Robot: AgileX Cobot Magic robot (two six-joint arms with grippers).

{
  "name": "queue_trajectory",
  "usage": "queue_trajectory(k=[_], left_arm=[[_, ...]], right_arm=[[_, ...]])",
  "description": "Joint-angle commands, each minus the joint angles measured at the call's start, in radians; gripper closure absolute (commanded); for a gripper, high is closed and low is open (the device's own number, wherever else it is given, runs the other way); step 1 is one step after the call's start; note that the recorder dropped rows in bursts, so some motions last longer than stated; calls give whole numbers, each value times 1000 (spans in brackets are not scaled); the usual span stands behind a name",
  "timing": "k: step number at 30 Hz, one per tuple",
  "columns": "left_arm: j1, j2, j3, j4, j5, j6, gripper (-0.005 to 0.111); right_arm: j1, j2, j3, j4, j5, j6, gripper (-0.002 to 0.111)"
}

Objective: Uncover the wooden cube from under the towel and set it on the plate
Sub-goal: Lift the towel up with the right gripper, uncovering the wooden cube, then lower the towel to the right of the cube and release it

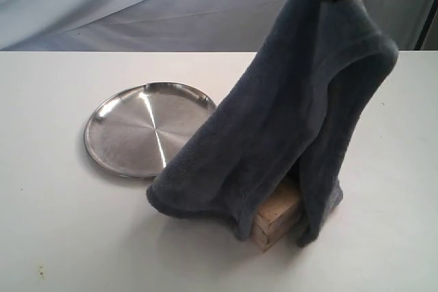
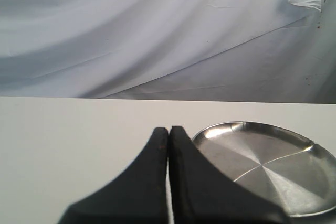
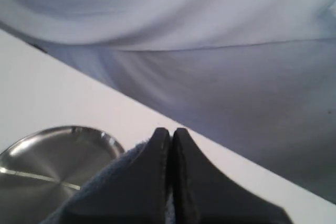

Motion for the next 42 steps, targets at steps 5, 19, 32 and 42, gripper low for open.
queue_trajectory(k=[5,19,32,42], left_arm=[[-1,-2,4,1,-2,-1,105],[-1,-2,4,1,-2,-3,105],[-1,-2,4,1,-2,-3,105],[-1,-2,4,1,-2,-3,105]], right_arm=[[-92,-10,4,75,-349,15,108],[-183,68,4,129,-356,-6,108],[36,359,4,126,-324,24,108],[42,384,3,126,-406,220,108]])
